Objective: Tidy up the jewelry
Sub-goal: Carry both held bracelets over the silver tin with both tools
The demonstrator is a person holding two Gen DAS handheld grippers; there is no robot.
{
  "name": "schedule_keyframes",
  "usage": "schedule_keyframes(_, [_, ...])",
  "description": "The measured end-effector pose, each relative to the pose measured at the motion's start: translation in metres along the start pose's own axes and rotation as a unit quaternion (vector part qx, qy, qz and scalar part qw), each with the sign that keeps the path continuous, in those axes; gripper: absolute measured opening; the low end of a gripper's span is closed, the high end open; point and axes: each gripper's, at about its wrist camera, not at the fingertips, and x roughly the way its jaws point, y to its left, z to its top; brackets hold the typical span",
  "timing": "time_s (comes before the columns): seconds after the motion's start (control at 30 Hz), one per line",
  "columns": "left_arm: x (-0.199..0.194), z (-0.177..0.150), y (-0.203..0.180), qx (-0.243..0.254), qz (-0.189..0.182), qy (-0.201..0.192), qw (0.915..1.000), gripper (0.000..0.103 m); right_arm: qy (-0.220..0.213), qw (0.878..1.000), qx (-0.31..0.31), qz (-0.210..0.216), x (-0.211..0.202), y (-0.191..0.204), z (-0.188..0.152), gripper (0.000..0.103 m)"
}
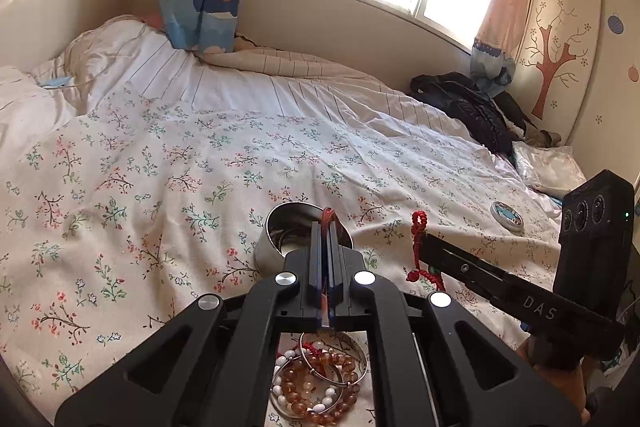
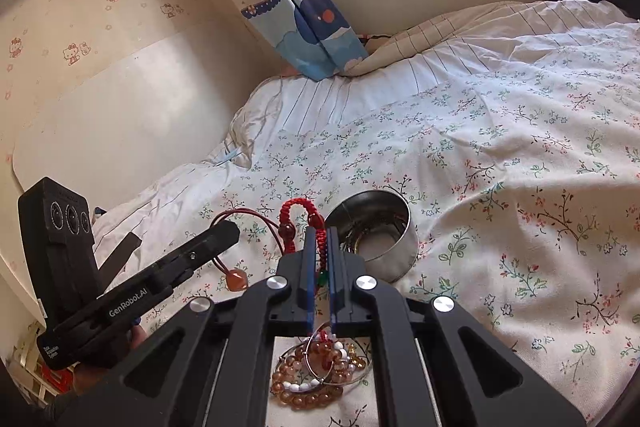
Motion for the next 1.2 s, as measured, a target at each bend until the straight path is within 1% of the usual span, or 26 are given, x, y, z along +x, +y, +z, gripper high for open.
schedule_keyframes(0.33, [0.016, 0.01, -0.005, 0.001, -0.001, -0.005, 1.0, 0.002, -0.007, 1.0, 0.002, -0.006, 0.008, -0.004, 0.007, 0.006])
schedule_keyframes(0.67, [0.032, 0.015, -0.007, 0.002, 0.001, -0.002, 1.0, 0.002, -0.006, 1.0, -0.001, -0.018, 0.024, -0.009, 0.016, 0.006])
schedule_keyframes(1.2, [0.058, 0.019, -0.006, -0.007, 0.006, 0.012, 0.9999, 0.002, 0.024, 0.999, -0.009, -0.035, 0.056, -0.014, 0.019, 0.006])
